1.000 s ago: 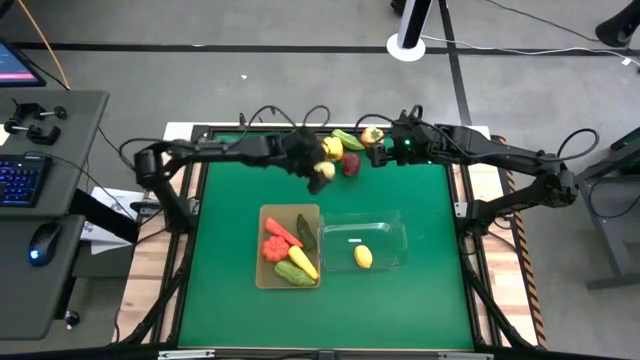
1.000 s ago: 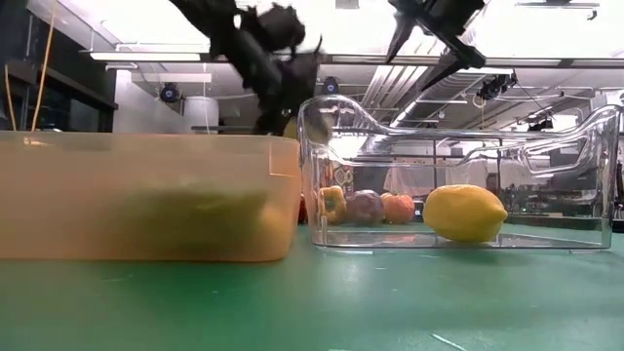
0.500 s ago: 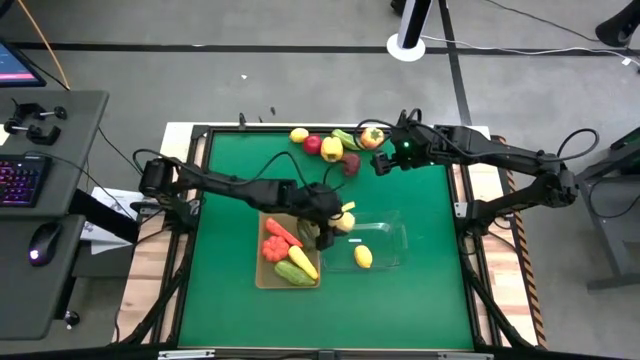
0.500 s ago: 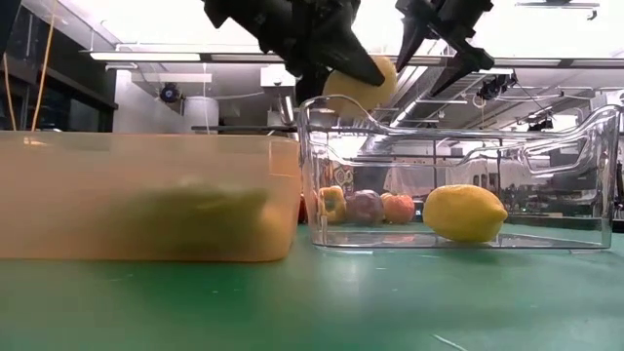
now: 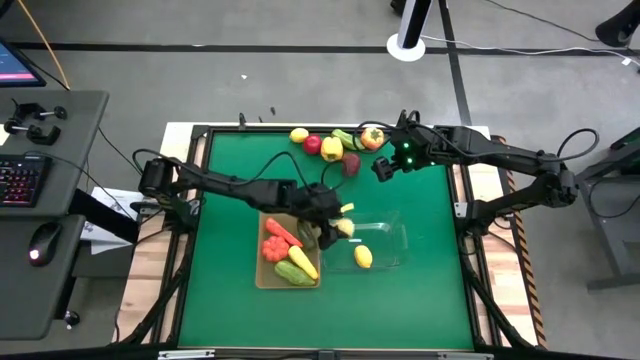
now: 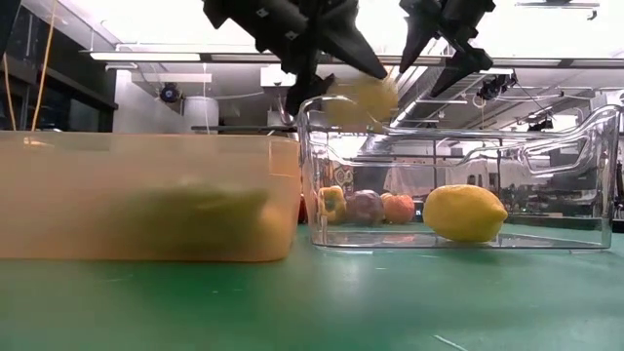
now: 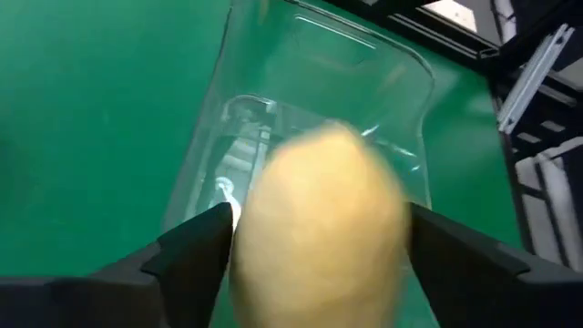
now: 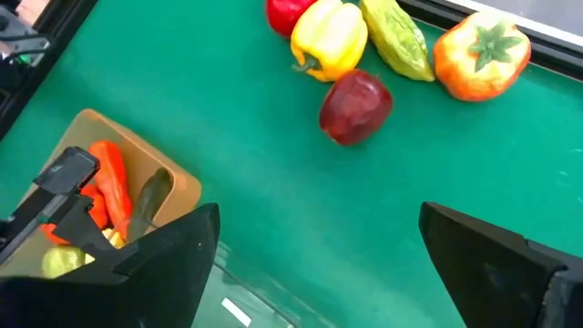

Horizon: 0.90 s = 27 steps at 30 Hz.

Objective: Sort produce into baskets
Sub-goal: Put the bottom lemon into the transparent bin, then put the apple into the transparent bin

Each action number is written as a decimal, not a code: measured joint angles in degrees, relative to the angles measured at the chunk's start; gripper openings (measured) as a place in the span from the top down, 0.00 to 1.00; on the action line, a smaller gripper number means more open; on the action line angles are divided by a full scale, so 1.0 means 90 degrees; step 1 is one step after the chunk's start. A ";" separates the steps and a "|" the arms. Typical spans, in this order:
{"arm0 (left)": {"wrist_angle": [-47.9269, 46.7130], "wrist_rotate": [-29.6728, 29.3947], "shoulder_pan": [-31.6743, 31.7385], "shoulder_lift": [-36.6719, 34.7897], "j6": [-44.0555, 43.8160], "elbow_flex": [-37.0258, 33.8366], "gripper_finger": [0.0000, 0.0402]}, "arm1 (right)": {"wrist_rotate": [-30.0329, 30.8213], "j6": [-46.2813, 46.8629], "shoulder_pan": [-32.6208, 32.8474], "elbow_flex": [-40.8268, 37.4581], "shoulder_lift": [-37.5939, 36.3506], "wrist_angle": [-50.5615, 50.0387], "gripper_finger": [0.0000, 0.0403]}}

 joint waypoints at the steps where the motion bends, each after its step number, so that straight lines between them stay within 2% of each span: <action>1: 0.0000 0.0046 -0.0015 0.0000 -0.0073 0.0000 0.20 | -0.0047 -0.0016 0.0000 0.0000 0.0000 0.0000 0.08; 6: -0.0049 0.0456 -0.0058 -0.0054 -0.0156 0.0000 0.05 | -0.0256 -0.0165 -0.0001 0.0000 0.0000 -0.0001 0.08; 8: -0.0186 0.0704 -0.0037 -0.0169 -0.0339 0.0000 0.03 | -0.0266 -0.0158 -0.0001 0.0000 0.0000 -0.0003 0.08; 12: -0.1013 0.0745 0.0118 -0.0657 -0.0755 0.0000 0.03 | -0.0248 -0.0079 -0.0007 0.0000 0.0000 -0.0022 0.08; 14: -0.1523 0.0571 0.0216 -0.1005 -0.0633 0.0000 0.03 | -0.0203 0.0037 -0.0056 0.0000 0.0055 -0.0007 0.08; 17: -0.2464 -0.0489 0.0373 -0.1538 -0.0754 0.0002 0.03 | -0.0227 0.0065 -0.0219 0.0000 0.0268 0.0033 0.08; 20: -0.3218 -0.0939 0.0808 -0.1921 -0.0864 0.0002 0.03 | -0.0273 0.0223 -0.0432 0.0000 0.0712 0.0180 0.08; 24: -0.3523 -0.0841 0.1713 -0.2130 -0.0655 0.0002 0.03 | -0.0735 0.0338 -0.0668 0.0000 0.1603 0.1025 0.08; 27: -0.3494 -0.0717 0.2420 -0.2089 -0.0120 0.0002 0.03 | -0.0747 0.0379 -0.0834 0.0000 0.2297 0.1781 0.08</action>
